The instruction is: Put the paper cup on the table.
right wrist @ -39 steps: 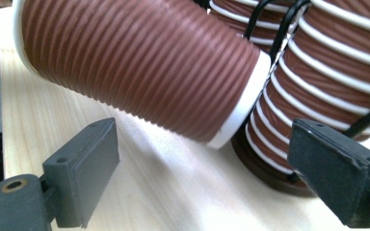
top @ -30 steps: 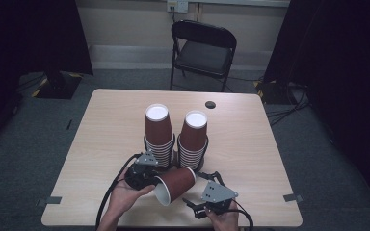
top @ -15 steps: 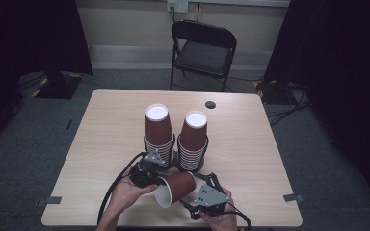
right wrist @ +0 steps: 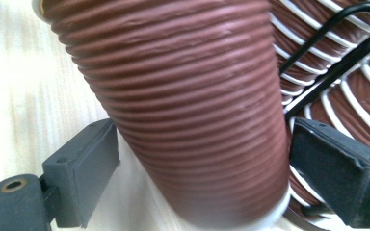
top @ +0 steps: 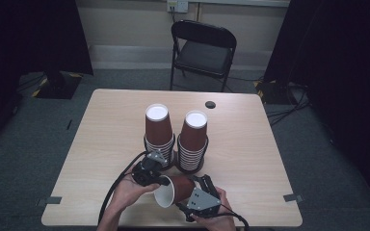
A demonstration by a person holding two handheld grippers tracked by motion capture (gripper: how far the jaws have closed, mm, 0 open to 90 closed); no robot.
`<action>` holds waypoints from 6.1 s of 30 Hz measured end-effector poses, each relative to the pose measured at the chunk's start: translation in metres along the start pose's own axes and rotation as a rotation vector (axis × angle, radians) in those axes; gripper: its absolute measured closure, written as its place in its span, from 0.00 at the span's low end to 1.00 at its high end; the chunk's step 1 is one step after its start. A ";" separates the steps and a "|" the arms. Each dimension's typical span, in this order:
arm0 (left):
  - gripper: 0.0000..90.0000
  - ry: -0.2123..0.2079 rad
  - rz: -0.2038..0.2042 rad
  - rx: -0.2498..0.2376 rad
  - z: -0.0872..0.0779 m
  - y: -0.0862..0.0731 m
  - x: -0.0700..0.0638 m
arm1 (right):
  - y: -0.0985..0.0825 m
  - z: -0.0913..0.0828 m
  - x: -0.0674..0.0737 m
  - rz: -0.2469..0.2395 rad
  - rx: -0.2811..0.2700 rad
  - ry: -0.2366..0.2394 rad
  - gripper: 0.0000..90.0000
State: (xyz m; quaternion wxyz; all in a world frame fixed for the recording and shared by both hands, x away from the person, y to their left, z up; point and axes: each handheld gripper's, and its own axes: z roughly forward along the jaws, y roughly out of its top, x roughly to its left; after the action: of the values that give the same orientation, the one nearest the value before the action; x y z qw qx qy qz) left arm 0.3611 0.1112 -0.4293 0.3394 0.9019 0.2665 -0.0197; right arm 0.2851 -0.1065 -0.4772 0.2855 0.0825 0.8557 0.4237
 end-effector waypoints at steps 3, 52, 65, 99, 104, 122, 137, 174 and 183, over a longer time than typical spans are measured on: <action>0.97 -0.011 -0.009 -0.015 0.000 0.001 0.000 | 0.003 0.002 0.001 0.000 -0.005 -0.001 0.11; 0.96 -0.028 -0.047 -0.259 0.007 -0.008 -0.008 | 0.043 0.014 0.005 -0.305 0.013 -0.067 0.10; 0.85 0.005 -0.053 -0.368 0.007 -0.017 -0.004 | 0.040 0.013 -0.006 -0.209 -0.030 -0.062 0.12; 0.25 0.239 -0.129 -0.651 -0.015 -0.077 0.006 | -0.012 -0.028 -0.046 0.397 -0.203 -0.215 0.13; 0.19 0.246 -0.149 -0.673 -0.011 -0.086 0.009 | -0.018 -0.035 -0.057 0.456 -0.212 -0.249 0.13; 0.18 0.386 -0.151 -0.736 -0.003 -0.109 0.003 | -0.039 -0.053 -0.100 0.564 -0.268 -0.352 0.13; 0.18 0.478 -0.065 -0.709 0.005 -0.106 -0.004 | -0.050 -0.035 -0.136 0.613 -0.270 -0.414 0.14; 0.18 0.465 -0.103 -0.784 0.002 -0.112 -0.003 | -0.092 0.014 -0.172 0.733 -0.167 -0.434 0.10; 0.18 0.458 -0.087 -0.789 0.002 -0.113 -0.003 | -0.094 0.012 -0.165 0.724 -0.119 -0.428 0.11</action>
State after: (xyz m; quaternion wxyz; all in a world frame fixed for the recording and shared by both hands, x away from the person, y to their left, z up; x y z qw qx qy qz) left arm 0.3027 0.1795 -0.4979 0.5881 0.6729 0.3594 0.2688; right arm 0.4370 -0.2208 -0.4868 0.2938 0.4474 0.6668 0.5185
